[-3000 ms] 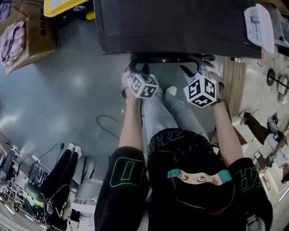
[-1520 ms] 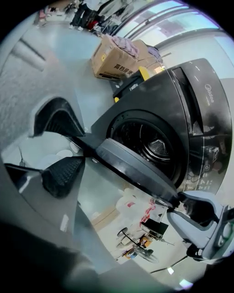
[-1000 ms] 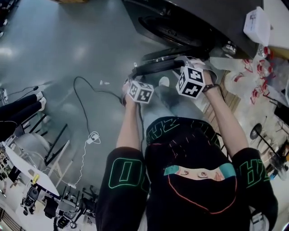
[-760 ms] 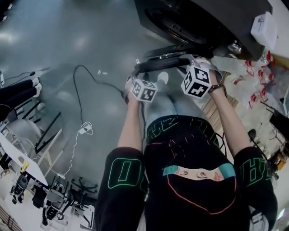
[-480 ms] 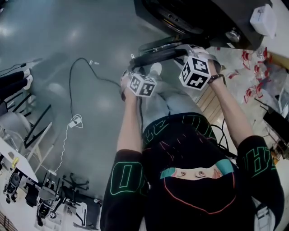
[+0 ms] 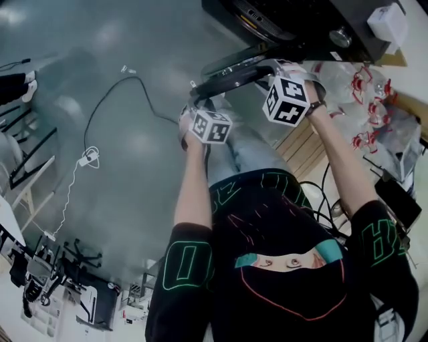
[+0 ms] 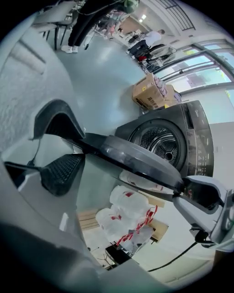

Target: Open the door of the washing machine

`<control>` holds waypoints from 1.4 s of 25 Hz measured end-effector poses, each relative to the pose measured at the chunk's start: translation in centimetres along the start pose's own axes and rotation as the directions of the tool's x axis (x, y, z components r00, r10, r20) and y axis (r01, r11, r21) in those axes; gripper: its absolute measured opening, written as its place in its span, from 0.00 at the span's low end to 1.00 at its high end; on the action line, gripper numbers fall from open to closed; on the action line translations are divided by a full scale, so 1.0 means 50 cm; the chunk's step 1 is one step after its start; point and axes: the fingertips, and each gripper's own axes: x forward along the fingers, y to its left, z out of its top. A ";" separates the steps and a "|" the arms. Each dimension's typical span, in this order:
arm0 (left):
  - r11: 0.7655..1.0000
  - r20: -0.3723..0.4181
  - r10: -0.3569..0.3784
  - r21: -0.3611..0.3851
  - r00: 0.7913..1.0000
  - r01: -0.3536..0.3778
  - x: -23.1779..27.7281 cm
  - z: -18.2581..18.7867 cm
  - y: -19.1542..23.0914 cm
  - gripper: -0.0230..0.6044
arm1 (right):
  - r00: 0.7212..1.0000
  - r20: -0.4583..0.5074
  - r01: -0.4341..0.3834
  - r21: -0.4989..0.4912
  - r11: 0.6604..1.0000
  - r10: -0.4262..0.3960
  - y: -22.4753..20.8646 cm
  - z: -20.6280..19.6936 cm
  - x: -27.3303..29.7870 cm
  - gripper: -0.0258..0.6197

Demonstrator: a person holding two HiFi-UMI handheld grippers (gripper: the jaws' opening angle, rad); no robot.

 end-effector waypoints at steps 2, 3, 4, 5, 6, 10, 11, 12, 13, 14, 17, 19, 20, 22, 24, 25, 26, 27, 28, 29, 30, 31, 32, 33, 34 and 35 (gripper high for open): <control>1.000 -0.013 0.002 -0.022 1.000 -0.002 -0.005 -0.010 -0.021 0.21 | 1.000 0.000 -0.009 -0.030 1.000 0.009 0.012 -0.007 -0.003 0.30; 0.999 -0.020 0.002 -0.037 1.000 -0.003 -0.009 -0.016 -0.032 0.21 | 1.000 0.000 -0.015 -0.045 0.999 0.015 0.020 -0.010 -0.006 0.30; 0.998 -0.027 0.004 -0.057 1.000 -0.006 -0.014 -0.022 -0.042 0.21 | 1.000 0.001 -0.025 -0.061 0.998 0.025 0.027 -0.012 -0.010 0.30; 0.996 -0.034 0.010 -0.083 0.999 -0.013 -0.021 -0.027 -0.053 0.21 | 0.999 0.003 -0.037 -0.081 0.996 0.037 0.033 -0.013 -0.015 0.30; 0.994 -0.043 0.018 -0.111 0.999 -0.023 -0.028 -0.031 -0.063 0.21 | 0.999 0.008 -0.050 -0.105 0.993 0.051 0.037 -0.014 -0.022 0.30; 0.976 -0.062 0.060 -0.204 0.996 -0.071 -0.040 -0.031 -0.111 0.21 | 0.995 0.041 -0.078 -0.194 0.978 0.088 0.048 -0.040 -0.039 0.30; 0.972 -0.070 0.068 -0.221 0.995 -0.082 -0.036 -0.034 -0.123 0.21 | 0.995 0.053 -0.075 -0.200 0.977 0.087 0.055 -0.050 -0.038 0.30; 0.966 -0.085 0.075 -0.241 0.994 -0.094 -0.032 -0.041 -0.135 0.22 | 0.994 0.066 -0.069 -0.205 0.976 0.085 0.065 -0.058 -0.035 0.30; 0.958 -0.107 0.085 -0.263 0.991 -0.110 -0.029 -0.049 -0.147 0.22 | 0.993 0.078 -0.065 -0.214 0.975 0.084 0.076 -0.064 -0.032 0.30; 0.950 -0.130 0.096 -0.284 0.987 -0.130 -0.027 -0.057 -0.159 0.22 | 0.992 0.086 -0.066 -0.230 0.971 0.088 0.085 -0.069 -0.030 0.29; 0.917 -0.166 0.146 -0.348 0.975 -0.196 -0.037 -0.076 -0.186 0.22 | 0.988 0.106 -0.074 -0.300 0.951 0.110 0.103 -0.075 -0.031 0.29; 0.848 -0.177 0.184 -0.469 0.967 -0.247 -0.065 -0.095 -0.191 0.23 | 0.983 0.144 -0.062 -0.312 0.948 0.112 0.105 -0.078 -0.043 0.29; 0.793 -0.182 0.206 -0.545 0.962 -0.273 -0.087 -0.103 -0.188 0.23 | 0.979 0.173 -0.052 -0.302 0.952 0.109 0.100 -0.078 -0.053 0.30; 0.690 -0.174 0.265 -0.653 0.948 -0.313 -0.140 -0.105 -0.180 0.23 | 0.960 0.258 -0.042 -0.252 0.967 0.109 0.087 -0.074 -0.085 0.30; 0.597 -0.132 0.353 -0.731 0.926 -0.331 -0.205 -0.092 -0.177 0.23 | 0.929 0.348 -0.067 -0.169 0.983 0.123 0.080 -0.073 -0.118 0.30; 0.528 -0.097 0.409 -0.786 0.907 -0.322 -0.239 -0.080 -0.174 0.20 | 0.911 0.392 -0.094 -0.111 0.989 0.131 0.072 -0.072 -0.130 0.30; 0.433 -0.060 0.469 -0.854 0.881 -0.289 -0.272 -0.066 -0.169 0.16 | 0.886 0.442 -0.134 -0.039 0.990 0.137 0.061 -0.066 -0.143 0.27; 0.320 -0.027 0.529 -0.920 0.848 -0.229 -0.304 -0.050 -0.166 0.12 | 0.853 0.502 -0.188 0.043 0.981 0.141 0.047 -0.054 -0.159 0.19; 0.216 0.005 0.581 -0.965 0.814 -0.149 -0.333 -0.030 -0.163 0.07 | 0.810 0.569 -0.253 0.124 0.959 0.140 0.030 -0.038 -0.182 0.05; 0.159 0.043 0.619 -0.985 0.784 -0.071 -0.358 -0.002 -0.157 0.06 | 0.760 0.636 -0.319 0.188 0.929 0.132 0.012 -0.018 -0.211 0.04; 0.162 0.091 0.645 -0.987 0.759 -0.019 -0.385 0.035 -0.144 0.06 | 0.710 0.694 -0.369 0.228 0.901 0.115 -0.008 0.005 -0.245 0.04; 0.209 0.142 0.666 -0.978 0.732 -0.001 -0.420 0.078 -0.121 0.05 | 0.665 0.742 -0.397 0.248 0.884 0.090 -0.031 0.031 -0.281 0.04; 0.270 0.188 0.691 -0.963 0.698 -0.007 -0.466 0.121 -0.089 0.05 | 0.622 0.780 -0.408 0.256 0.876 0.062 -0.055 0.059 -0.319 0.04; 0.322 0.229 0.722 -0.947 0.653 -0.024 -0.522 0.162 -0.052 0.05 | 0.579 0.814 -0.415 0.259 0.872 0.034 -0.078 0.088 -0.357 0.04; 0.357 0.262 0.758 -0.933 0.597 -0.043 -0.582 0.197 -0.015 0.05 | 0.534 0.845 -0.424 0.262 0.867 0.006 -0.099 0.117 -0.394 0.04; 0.376 0.287 0.796 -0.924 0.534 -0.064 -0.641 0.227 0.021 0.05 | 0.489 0.872 -0.436 0.266 0.860 -0.022 -0.118 0.142 -0.427 0.04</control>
